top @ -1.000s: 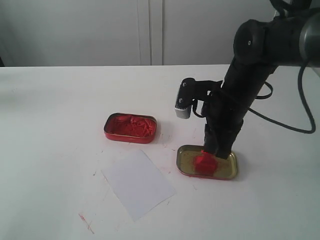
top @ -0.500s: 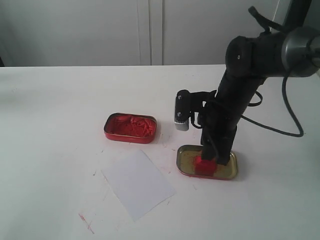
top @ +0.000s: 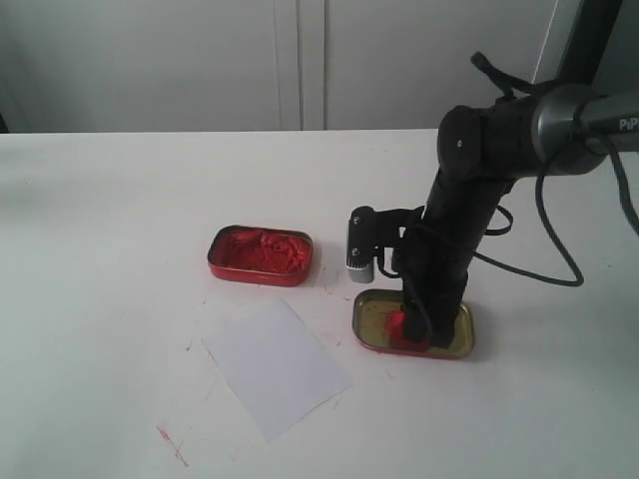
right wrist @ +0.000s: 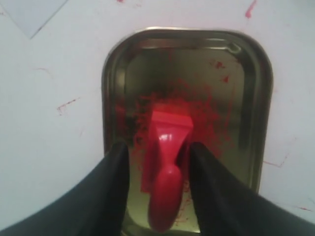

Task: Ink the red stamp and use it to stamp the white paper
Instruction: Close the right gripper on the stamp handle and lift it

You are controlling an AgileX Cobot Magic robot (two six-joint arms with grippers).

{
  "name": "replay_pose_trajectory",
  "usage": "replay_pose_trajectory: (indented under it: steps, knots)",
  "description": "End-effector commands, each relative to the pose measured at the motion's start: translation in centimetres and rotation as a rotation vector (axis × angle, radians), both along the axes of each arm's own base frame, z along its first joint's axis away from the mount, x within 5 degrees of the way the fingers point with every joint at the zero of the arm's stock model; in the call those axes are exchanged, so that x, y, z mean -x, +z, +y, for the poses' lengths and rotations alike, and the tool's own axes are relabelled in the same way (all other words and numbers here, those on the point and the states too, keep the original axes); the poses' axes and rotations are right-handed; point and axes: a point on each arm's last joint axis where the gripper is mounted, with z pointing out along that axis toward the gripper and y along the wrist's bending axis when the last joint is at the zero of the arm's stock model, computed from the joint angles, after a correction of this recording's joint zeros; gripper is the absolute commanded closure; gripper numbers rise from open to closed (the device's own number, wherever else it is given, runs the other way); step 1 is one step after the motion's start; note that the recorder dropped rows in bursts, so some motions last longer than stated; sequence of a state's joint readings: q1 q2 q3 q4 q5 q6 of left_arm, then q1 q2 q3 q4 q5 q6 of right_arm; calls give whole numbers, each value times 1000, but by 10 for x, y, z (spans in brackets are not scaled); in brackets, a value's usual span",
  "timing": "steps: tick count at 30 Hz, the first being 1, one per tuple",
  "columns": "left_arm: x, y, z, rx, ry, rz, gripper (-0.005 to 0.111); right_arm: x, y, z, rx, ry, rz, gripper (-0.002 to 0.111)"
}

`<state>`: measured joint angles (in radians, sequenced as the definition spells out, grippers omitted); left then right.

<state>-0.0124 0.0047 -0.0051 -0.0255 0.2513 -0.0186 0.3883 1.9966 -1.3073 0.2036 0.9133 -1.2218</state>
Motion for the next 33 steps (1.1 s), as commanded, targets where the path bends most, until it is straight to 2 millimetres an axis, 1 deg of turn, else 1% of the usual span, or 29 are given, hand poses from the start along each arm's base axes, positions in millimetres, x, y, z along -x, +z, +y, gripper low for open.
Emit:
replay_pose_trajectory:
  steps: [1, 10, 13, 16, 19, 21, 25, 30, 33]
  knots:
    - [0, -1, 0, -2, 0, -5, 107, -1, 2, 0, -4, 5, -7, 76]
    - [0, -1, 0, -2, 0, -5, 107, -1, 2, 0, -4, 3, -7, 108]
    - [0, -1, 0, -2, 0, -5, 107, -1, 2, 1, -4, -11, -6, 108]
    - [0, -1, 0, -2, 0, -5, 107, -2, 2, 1, -5, -79, 4, 108]
    - [0, -1, 0, -2, 0, -5, 107, -1, 6, 1, -13, -85, -3, 108]
    - [0, -1, 0, -2, 0, -5, 107, -1, 12, 1, -21, -94, -12, 108]
    - [0, -1, 0, -2, 0, -5, 107, -1, 26, 1, -41, -167, -37, 108]
    - [0, -1, 0, -2, 0, -5, 107, -1, 41, 2, -73, -190, -59, 108]
    - [0, -1, 0, -2, 0, -5, 107, -5, 50, 5, -103, -261, -68, 108]
